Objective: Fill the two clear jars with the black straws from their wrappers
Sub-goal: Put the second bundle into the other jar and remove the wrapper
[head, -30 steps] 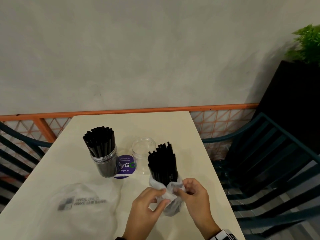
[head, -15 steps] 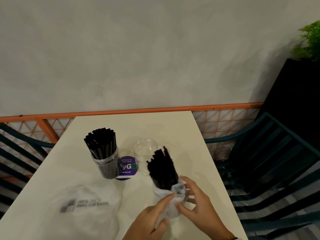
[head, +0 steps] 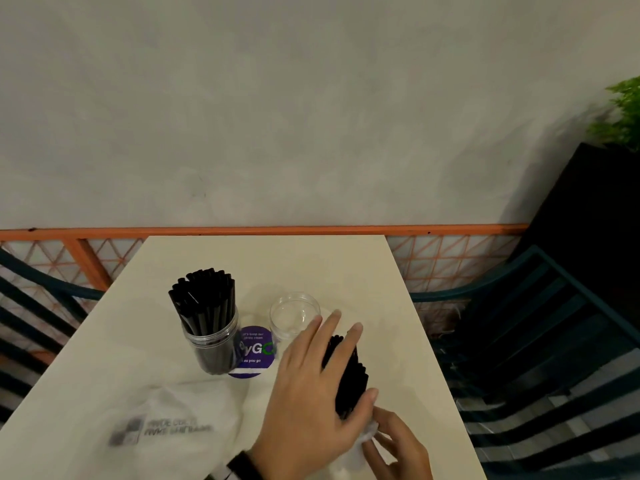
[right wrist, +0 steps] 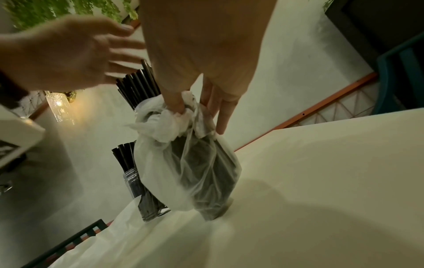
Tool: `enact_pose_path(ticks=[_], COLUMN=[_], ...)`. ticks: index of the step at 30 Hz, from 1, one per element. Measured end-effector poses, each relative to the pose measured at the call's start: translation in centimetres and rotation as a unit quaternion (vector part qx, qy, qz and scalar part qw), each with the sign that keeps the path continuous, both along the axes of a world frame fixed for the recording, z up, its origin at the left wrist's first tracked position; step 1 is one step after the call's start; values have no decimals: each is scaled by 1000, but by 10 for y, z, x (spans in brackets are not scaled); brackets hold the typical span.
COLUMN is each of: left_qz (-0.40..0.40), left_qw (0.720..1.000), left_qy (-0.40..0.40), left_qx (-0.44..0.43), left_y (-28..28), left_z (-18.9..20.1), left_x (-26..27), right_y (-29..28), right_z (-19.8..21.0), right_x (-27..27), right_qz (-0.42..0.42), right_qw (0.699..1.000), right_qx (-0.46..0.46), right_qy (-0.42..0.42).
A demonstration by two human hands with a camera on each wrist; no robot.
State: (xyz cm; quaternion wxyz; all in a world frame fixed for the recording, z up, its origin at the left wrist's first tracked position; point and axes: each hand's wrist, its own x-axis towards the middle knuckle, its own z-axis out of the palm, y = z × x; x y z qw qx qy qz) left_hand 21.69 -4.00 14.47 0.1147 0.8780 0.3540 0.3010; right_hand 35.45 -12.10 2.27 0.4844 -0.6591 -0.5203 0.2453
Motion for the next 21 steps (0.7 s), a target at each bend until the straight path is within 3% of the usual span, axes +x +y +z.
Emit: enact_pose_path(ticks=[5,11,16,21], left_qz=[35,-28,-58,-41], left_qw=[990,994,987,995], left_qy=[112,110,149,90], left_qx=[-72,-7,-1,-18], left_y=[20,25,33,38], left_z=[-28,-33,-30,-35], left_x=[19,31,31,21], right_y=[12,19,22,24], right_z=[-4,-17,-25,-25], right_x=[0,0,4,-12], right_qz=[3,-23,69,-23], right_qw=[999,998,983,998], right_qx=[-33,-54,-131,-60], right_qy=[37,36,108,24])
